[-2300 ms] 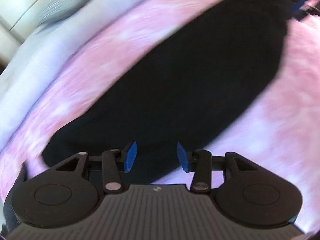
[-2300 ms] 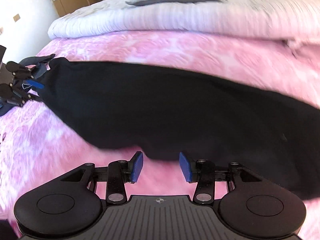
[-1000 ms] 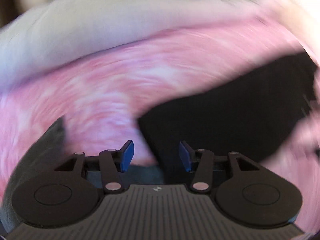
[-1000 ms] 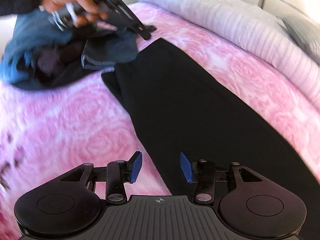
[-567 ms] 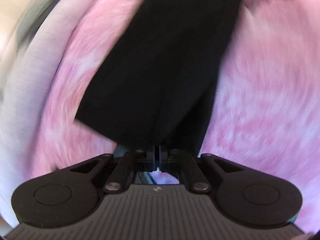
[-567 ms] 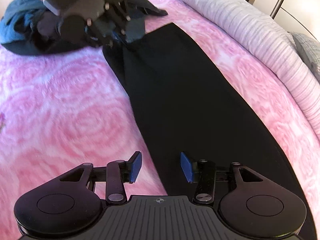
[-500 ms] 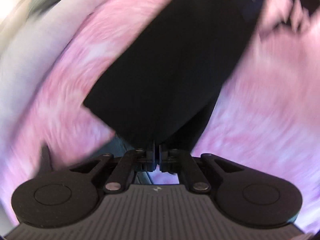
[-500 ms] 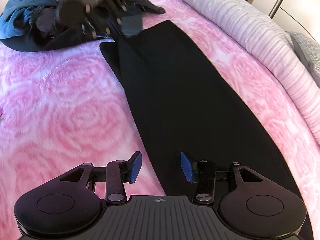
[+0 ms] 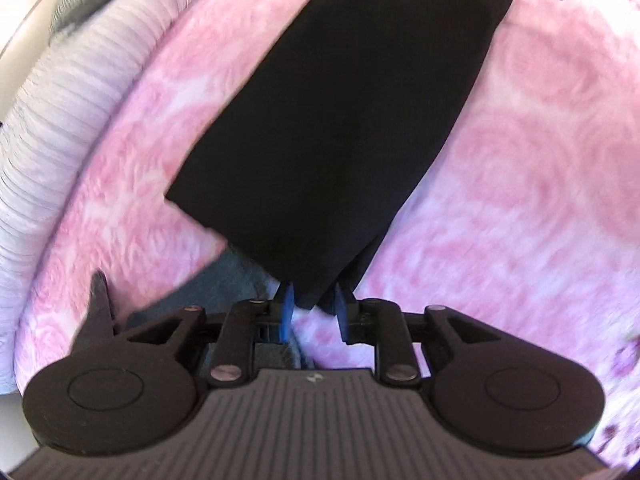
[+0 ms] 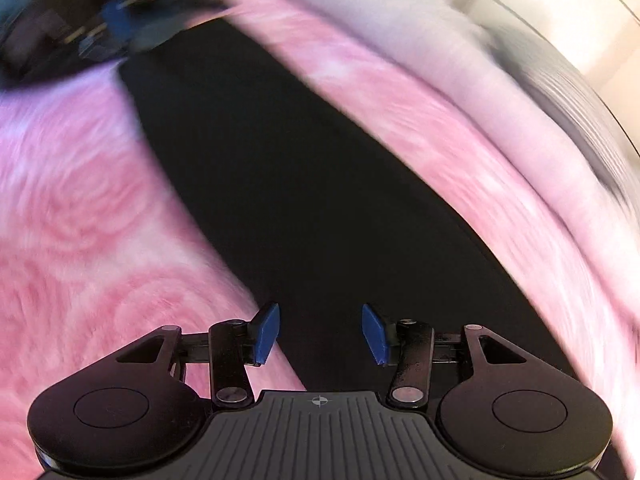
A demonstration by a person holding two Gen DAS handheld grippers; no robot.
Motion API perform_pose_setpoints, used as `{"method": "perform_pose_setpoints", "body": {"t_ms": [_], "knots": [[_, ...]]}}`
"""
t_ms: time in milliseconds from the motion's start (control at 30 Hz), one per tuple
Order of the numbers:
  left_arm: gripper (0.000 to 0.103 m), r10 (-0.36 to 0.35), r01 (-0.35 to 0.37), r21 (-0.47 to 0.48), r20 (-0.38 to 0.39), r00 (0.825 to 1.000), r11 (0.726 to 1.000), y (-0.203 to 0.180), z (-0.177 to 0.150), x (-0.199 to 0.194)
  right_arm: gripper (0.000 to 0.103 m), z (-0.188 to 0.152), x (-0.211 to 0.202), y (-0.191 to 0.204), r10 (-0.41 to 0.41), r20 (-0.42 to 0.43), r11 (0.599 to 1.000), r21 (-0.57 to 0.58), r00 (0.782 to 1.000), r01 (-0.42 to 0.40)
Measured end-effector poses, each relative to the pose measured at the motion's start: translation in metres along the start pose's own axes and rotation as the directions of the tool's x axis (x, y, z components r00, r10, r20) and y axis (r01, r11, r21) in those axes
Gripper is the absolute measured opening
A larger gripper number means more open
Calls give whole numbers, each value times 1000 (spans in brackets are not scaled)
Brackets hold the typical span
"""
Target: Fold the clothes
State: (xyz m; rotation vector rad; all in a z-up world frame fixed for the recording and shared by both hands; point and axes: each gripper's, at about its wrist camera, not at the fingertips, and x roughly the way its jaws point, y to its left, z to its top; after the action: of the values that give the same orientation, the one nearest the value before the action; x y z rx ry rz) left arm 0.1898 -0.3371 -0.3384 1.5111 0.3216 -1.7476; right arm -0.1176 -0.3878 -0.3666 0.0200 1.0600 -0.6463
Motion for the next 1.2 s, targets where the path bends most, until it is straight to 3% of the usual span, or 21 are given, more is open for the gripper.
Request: {"method": "perform_pose_setpoints", "body": {"t_ms": [67,133,200,267,367,400,500,600,667,700,833,1000,1200], "knots": [[27,-10,8,35,53,999,999,-16,24,-13,50,-22,-18,-16,-74,2,987,143,997,73],[44,-20,11,75,126,992,997,-38,57,-23,53,-48,-35,-39,-143,-24,939,311,989,144],[47,-40,15,121,208,977,993,-65,98,-27,55,-80,-48,-70,-194,-68,844,496,979,202],[49,-52,2,176,281,958,984,-99,147,-23,56,-114,-58,-101,-225,-121,717,651,967,248],[50,-107,14,247,367,924,969,-151,223,-8,56,-160,-73,-140,-252,-186,546,783,950,299],[50,-127,17,274,389,912,962,-170,249,0,56,-174,-80,-150,-262,-192,516,800,946,306],[51,-186,40,339,410,893,940,-220,314,32,57,-207,-96,-169,-282,-188,478,822,941,308],[50,-223,58,413,364,904,909,-260,359,67,57,-236,-107,-183,-293,-178,457,837,939,301],[39,-247,87,461,299,922,883,-274,377,89,57,-253,-113,-190,-297,-170,447,845,940,294],[29,-257,105,469,272,927,877,-276,382,95,57,-260,-115,-191,-295,-164,445,848,941,287],[5,-297,182,404,242,924,896,-251,401,84,57,-272,-123,-185,-292,-137,430,865,947,258],[3,-320,260,253,236,917,932,-197,430,78,58,-259,-111,-174,-256,-49,374,916,965,146],[3,-354,332,131,232,906,934,-156,457,82,71,-227,-76,-178,-270,51,281,959,962,28]]}}
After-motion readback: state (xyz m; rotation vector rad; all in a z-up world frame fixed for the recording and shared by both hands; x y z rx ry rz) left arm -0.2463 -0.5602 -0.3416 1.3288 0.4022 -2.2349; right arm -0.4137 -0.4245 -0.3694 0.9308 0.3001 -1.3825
